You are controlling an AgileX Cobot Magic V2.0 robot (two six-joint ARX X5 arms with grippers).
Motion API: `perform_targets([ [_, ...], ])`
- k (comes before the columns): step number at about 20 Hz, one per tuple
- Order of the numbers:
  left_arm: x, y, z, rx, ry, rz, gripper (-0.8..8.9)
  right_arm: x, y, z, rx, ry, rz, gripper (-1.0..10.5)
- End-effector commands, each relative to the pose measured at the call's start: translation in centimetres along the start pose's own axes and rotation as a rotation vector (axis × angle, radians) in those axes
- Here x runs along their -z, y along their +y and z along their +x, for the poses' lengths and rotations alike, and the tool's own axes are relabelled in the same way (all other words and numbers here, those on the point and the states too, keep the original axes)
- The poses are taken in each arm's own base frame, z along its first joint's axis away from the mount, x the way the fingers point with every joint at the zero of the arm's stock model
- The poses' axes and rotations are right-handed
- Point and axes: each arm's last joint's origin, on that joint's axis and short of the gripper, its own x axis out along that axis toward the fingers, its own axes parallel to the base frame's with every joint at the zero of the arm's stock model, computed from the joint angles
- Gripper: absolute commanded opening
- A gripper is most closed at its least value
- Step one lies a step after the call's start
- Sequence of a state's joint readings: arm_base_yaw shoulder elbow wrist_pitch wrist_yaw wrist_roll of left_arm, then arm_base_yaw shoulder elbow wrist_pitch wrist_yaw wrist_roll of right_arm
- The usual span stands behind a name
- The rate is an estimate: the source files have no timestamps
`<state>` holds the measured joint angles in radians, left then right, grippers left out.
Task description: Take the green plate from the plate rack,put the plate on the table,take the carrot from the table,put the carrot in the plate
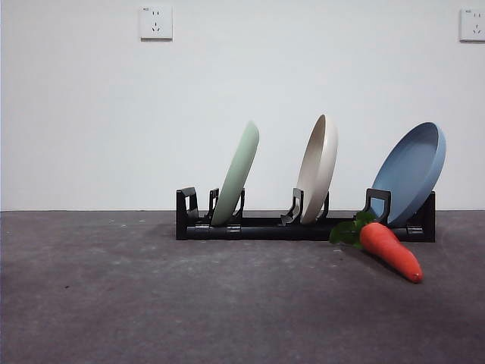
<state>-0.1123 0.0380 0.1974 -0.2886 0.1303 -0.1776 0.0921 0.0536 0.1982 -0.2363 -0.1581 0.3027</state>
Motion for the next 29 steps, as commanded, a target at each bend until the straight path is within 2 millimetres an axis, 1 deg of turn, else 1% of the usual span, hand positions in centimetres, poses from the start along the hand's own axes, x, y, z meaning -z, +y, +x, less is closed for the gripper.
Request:
perform_targets([
  [1,-1.9,-0.5,-0.5,0.046,-0.004,-0.017,-0.06,-1.7,0.7,-0.5,-0.015,0.042,0.017,-0.1],
  [4,-3.9,-1.1,-0.9,0.087,0.029,-0.019,-0.06,-3.9,1.5,-0.9,-0.028,0.111,-0.022,-0.1],
  [8,-6.4,-1.8,-1.1,0.153,0.121,-0.019,-0.07,-6.6,2.6,-1.1,-0.066,0.225,-0.094,-0.1],
  [15,-10.4,-3.1,-1.0,0.354,0.251,0.003,-0.07,-10.9,4.3,-1.0,-0.164,0.454,-0.199,-0.1],
  [19,-12.0,-3.6,-1.1,0.436,0.311,0.017,-0.07,-12.4,4.9,-0.9,-0.245,0.542,-0.214,-0.1],
  [22,-12.9,-3.9,-1.4,0.498,0.348,0.031,-0.07,-13.1,5.3,-0.8,-0.307,0.601,-0.213,-0.1],
  [23,-13.3,-4.0,-1.6,0.502,0.358,0.037,-0.07,-13.2,5.4,-0.8,-0.332,0.620,-0.207,-0.1],
  [26,-13.6,-4.1,-1.8,0.497,0.359,0.041,0.05,-13.2,5.3,-0.5,-0.327,0.639,-0.198,0.1],
  [27,-13.6,-4.1,-1.8,0.495,0.364,0.039,0.55,-13.1,5.3,-0.5,-0.327,0.640,-0.197,0.6],
  [28,-13.5,-4.1,-1.9,0.490,0.371,0.036,2.09,-13.1,5.3,-0.5,-0.326,0.640,-0.197,2.1],
  [29,-13.5,-4.1,-1.9,0.487,0.377,0.033,4.20,-13.1,5.3,-0.5,-0.323,0.642,-0.190,3.9],
])
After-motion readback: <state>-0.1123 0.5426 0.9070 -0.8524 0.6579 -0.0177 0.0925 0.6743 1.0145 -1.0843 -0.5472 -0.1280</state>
